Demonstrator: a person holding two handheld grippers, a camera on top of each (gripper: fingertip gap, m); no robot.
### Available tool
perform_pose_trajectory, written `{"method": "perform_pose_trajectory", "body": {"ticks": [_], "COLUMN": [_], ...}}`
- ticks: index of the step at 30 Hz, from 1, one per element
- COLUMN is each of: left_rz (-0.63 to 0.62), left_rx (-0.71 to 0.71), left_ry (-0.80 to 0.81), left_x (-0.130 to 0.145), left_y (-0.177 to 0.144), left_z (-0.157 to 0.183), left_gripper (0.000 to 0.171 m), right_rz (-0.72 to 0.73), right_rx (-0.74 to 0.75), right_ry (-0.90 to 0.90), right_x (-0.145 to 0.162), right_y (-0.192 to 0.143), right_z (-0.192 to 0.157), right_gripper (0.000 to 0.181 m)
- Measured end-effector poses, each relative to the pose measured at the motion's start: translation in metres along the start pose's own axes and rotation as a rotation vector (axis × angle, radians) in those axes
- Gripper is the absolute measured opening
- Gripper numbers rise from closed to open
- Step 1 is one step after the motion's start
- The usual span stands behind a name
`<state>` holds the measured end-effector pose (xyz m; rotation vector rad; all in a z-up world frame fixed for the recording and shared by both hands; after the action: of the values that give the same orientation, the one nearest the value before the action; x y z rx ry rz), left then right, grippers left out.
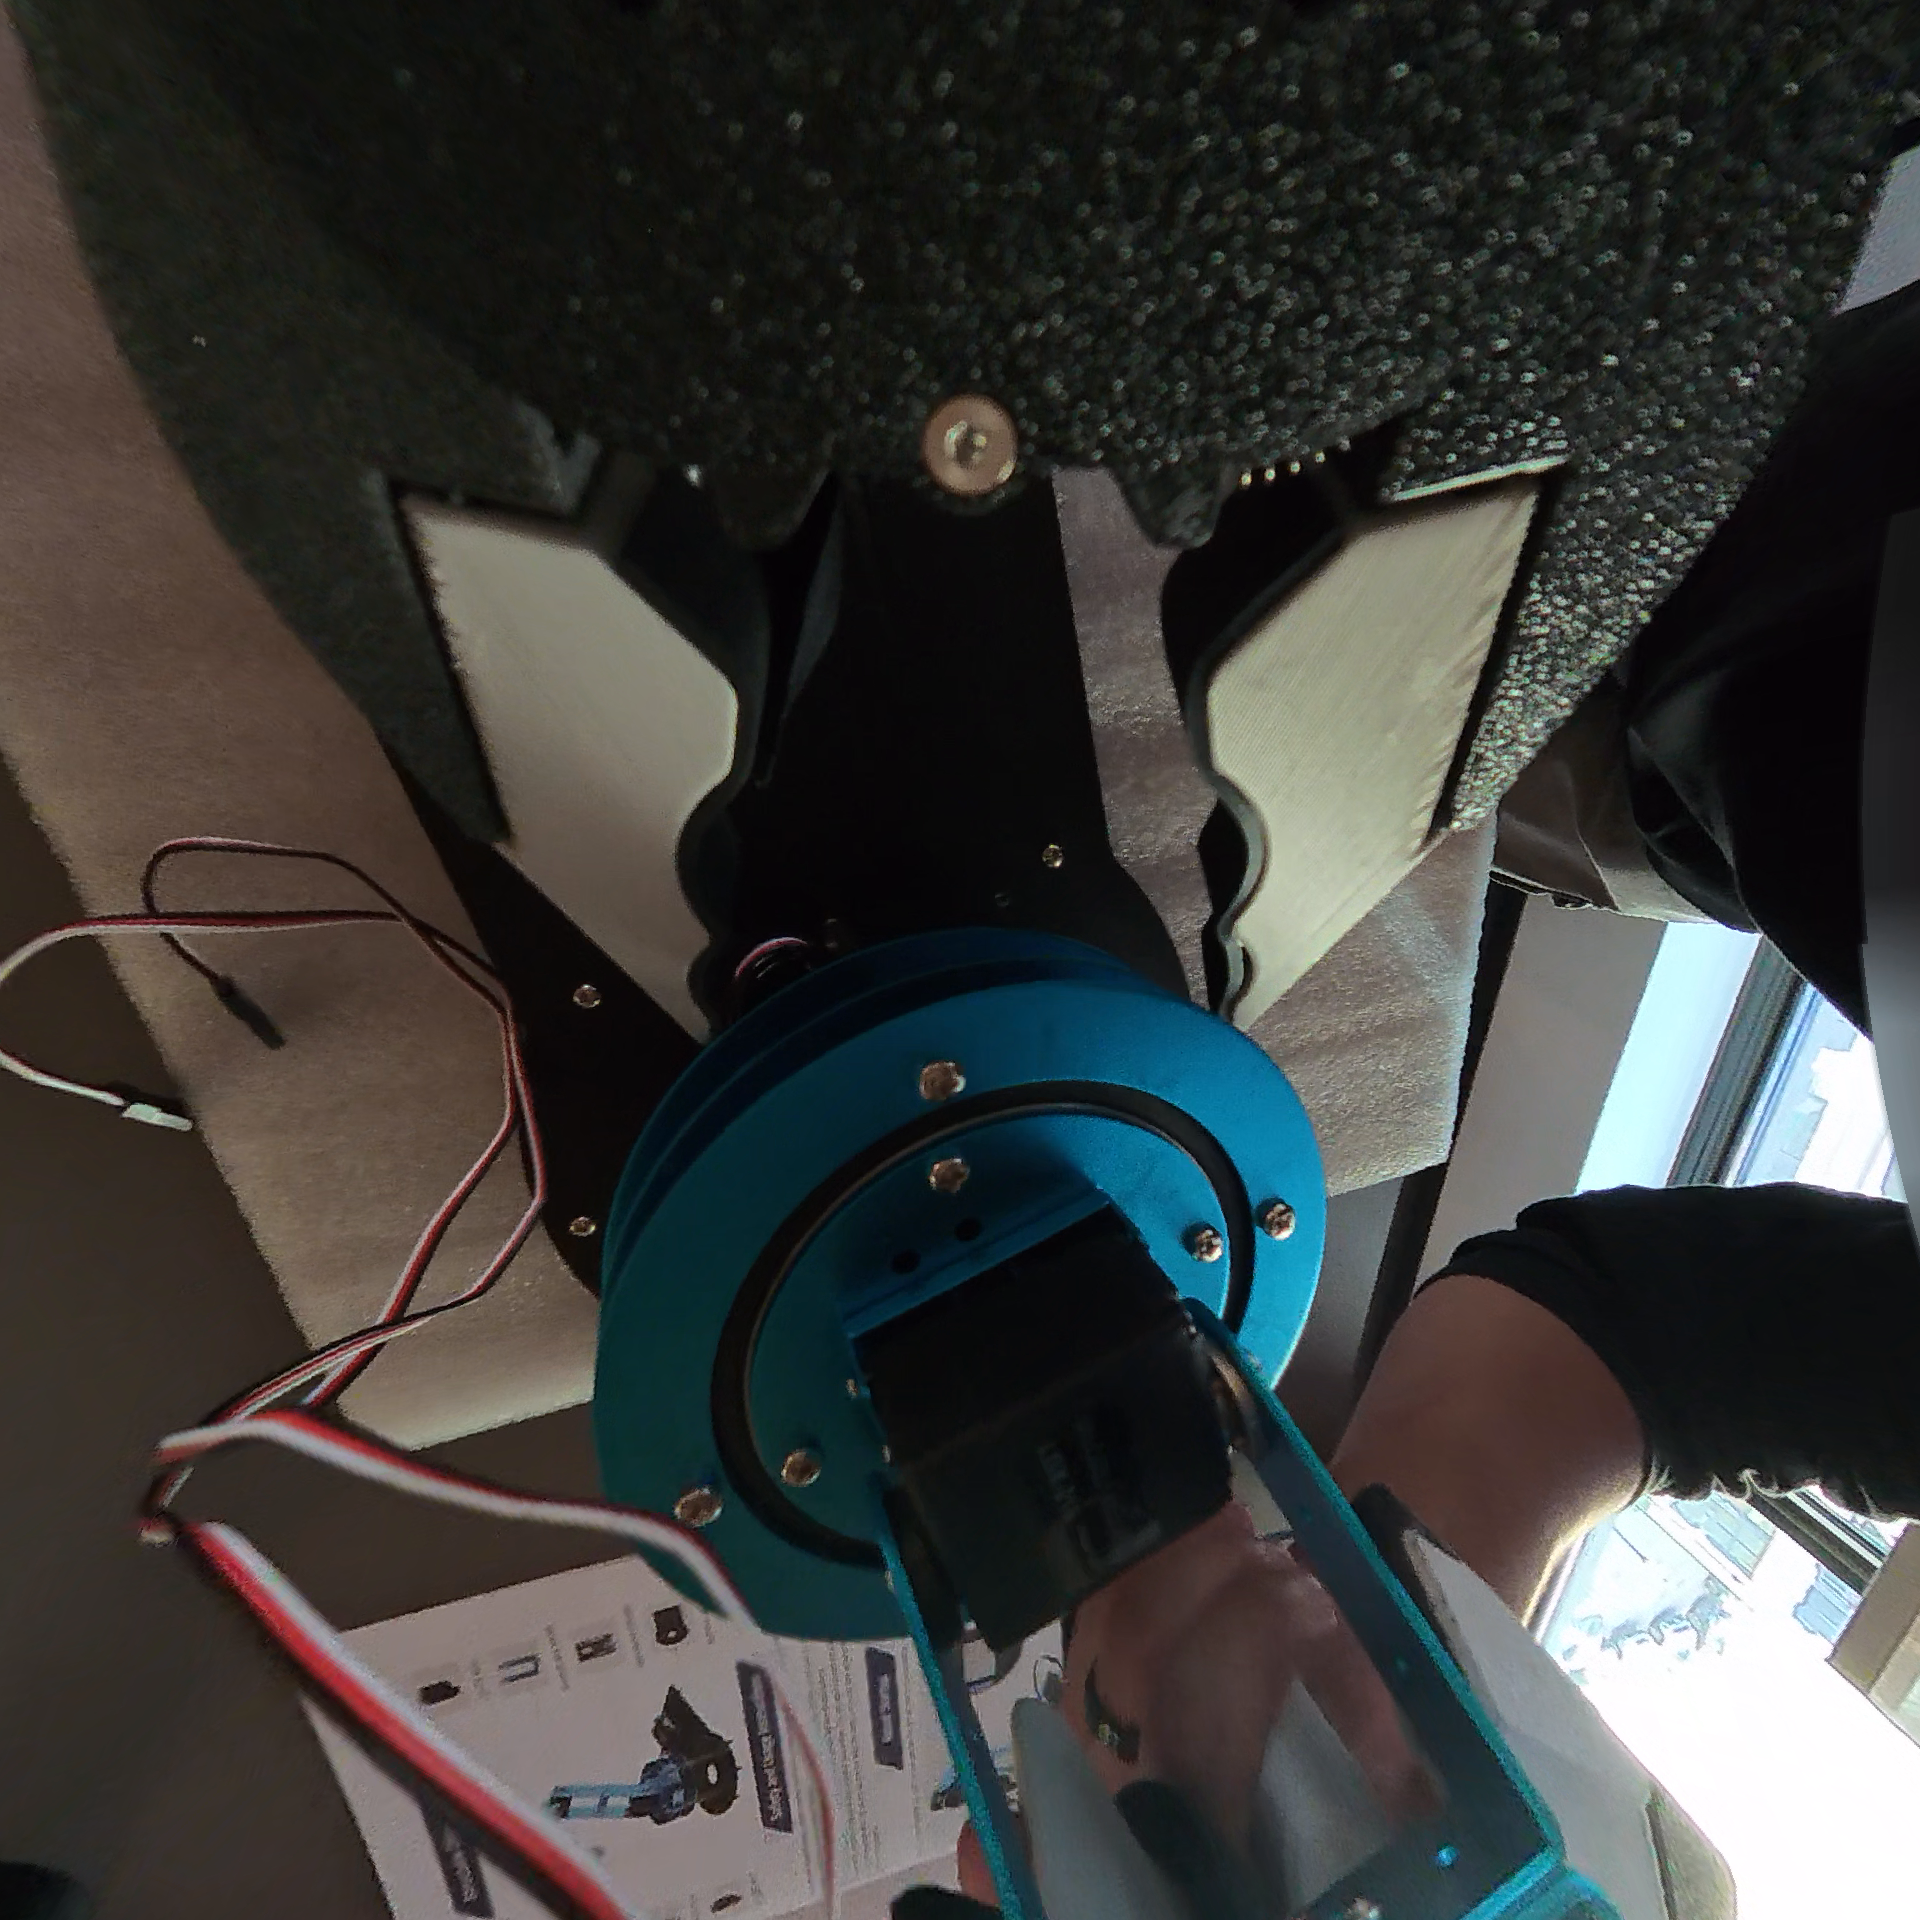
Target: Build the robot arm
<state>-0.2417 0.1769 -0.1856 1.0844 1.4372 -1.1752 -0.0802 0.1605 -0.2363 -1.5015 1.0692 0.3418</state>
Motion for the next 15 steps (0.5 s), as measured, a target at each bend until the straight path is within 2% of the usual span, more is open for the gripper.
{"method": "perform_pose_trajectory", "body": {"ticks": [4,7,9,11,12,15], "left_rz": [-0.008,0.003,0.007,0.01,0.01,0.008], "left_rx": [0.008,0.016,0.019,0.025,0.028,0.035], "left_ry": [-0.033,-0.078,-0.094,-0.105,-0.111,-0.149], "left_x": [-0.001,0.0,0.0,0.001,0.001,0.001], "left_y": [0.001,0.003,0.003,0.004,0.004,0.005], "left_z": [-0.005,-0.011,-0.013,-0.015,-0.016,-0.021], "left_gripper": [0.064,0.065,0.065,0.065,0.065,0.065], "right_rz": [0.018,0.023,0.079,0.177,0.189,0.08], "right_rx": [-0.007,0.038,0.141,0.164,0.181,0.265], "right_ry": [0.028,0.027,0.002,-0.055,-0.088,-0.15], "right_x": [-0.001,-0.004,-0.011,-0.024,-0.029,-0.031], "right_y": [0.0,-0.018,-0.038,-0.046,-0.041,-0.012], "right_z": [0.002,0.004,0.007,-0.002,-0.006,-0.005], "right_gripper": [0.093,0.092,0.095,0.099,0.103,0.12]}}
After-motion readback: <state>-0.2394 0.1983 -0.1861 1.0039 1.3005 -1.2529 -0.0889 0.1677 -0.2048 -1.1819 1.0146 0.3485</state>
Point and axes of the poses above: each gripper's, where its closed fingertips meet, y out along the fingers, x out of its underside, z = x × y across the jaws, the point moved 7 cm from there along -y, back along the fingers, and after that the axes turned 4 degrees about -z, right-handed, at the moved point
